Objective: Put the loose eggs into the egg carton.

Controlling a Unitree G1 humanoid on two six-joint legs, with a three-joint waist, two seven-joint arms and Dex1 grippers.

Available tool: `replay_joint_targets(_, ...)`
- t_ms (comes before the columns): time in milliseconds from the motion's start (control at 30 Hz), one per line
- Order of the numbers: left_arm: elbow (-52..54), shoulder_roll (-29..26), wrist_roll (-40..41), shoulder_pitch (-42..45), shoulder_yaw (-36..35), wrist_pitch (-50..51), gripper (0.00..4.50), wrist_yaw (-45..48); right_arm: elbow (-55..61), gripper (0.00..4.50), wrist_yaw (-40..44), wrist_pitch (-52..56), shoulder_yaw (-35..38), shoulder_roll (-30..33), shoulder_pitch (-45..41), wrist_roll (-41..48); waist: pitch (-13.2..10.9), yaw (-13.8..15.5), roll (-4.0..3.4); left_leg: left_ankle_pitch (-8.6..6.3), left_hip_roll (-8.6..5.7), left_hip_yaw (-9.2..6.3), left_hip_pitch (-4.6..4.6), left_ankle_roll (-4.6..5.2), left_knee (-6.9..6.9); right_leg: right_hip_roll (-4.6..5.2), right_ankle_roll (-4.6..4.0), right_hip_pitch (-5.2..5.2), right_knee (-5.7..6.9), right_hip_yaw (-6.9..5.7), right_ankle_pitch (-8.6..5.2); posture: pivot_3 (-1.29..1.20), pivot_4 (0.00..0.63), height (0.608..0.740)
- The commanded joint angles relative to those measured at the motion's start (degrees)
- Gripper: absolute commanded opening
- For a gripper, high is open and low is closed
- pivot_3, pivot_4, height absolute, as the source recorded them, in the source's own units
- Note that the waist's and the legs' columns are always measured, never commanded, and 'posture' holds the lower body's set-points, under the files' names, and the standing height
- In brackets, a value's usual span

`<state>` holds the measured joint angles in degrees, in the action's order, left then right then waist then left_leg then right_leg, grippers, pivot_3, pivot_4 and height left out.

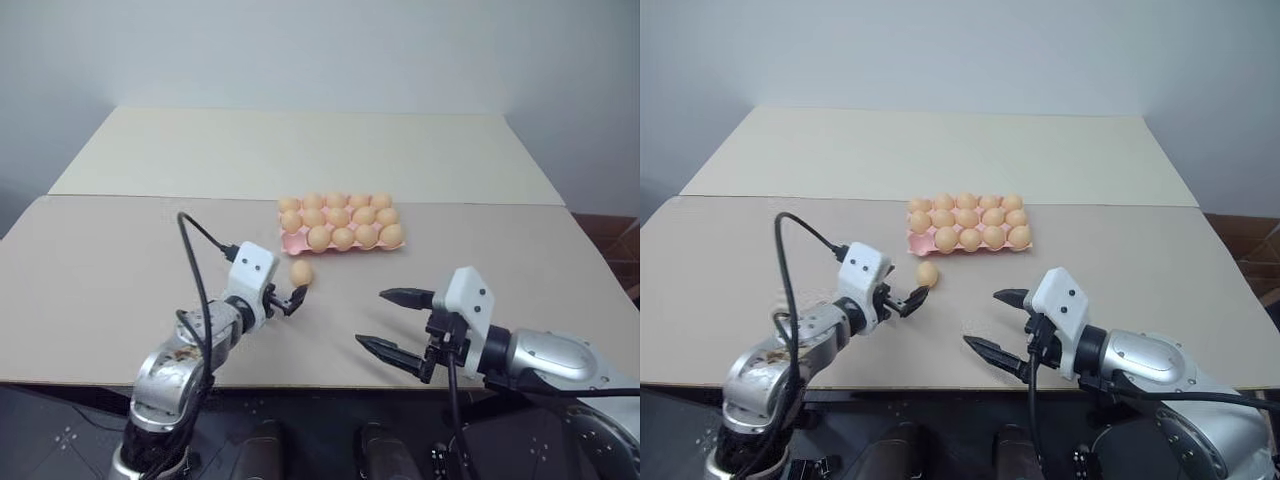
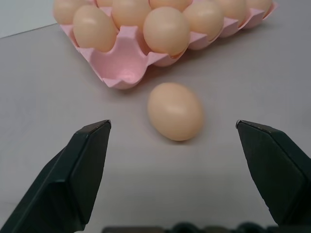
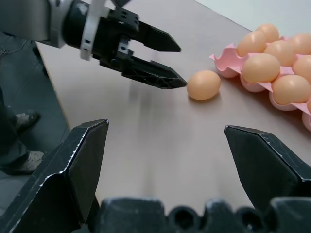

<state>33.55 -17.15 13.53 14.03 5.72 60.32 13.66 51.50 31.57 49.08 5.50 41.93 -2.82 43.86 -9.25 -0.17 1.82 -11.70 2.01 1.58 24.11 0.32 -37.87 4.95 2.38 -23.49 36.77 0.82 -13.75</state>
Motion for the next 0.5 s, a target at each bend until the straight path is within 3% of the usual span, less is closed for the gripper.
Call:
replay_joint_targets(33,-1.98,2.42,-0.65,2.25,1.44,-0.51,4.48,-1.71,1.85,4.5,0.55,-2.7,-0.05,0.54,-0.07,-0.82,0.0,0.15,0.01,0.0,0.0,0.0,-0.03,0.0,0.0,0.0,0.0,0.02,0.0,-0.01,0.0,0.0,0.15,0.74)
replay_joint_targets(500,-14.72,9.51,-6.1,6.88,4.08,-6.91,4.48,-7.35,0.42,4.5,-0.78,-4.93,-1.89,-1.15,-1.18,-2.72,-0.01,0.76,0.01,0.0,-0.02,-0.03,0.0,0.0,0.0,0.0,0.0,0.05,-0.04,-0.02,0.0,0.0,0.15,0.74)
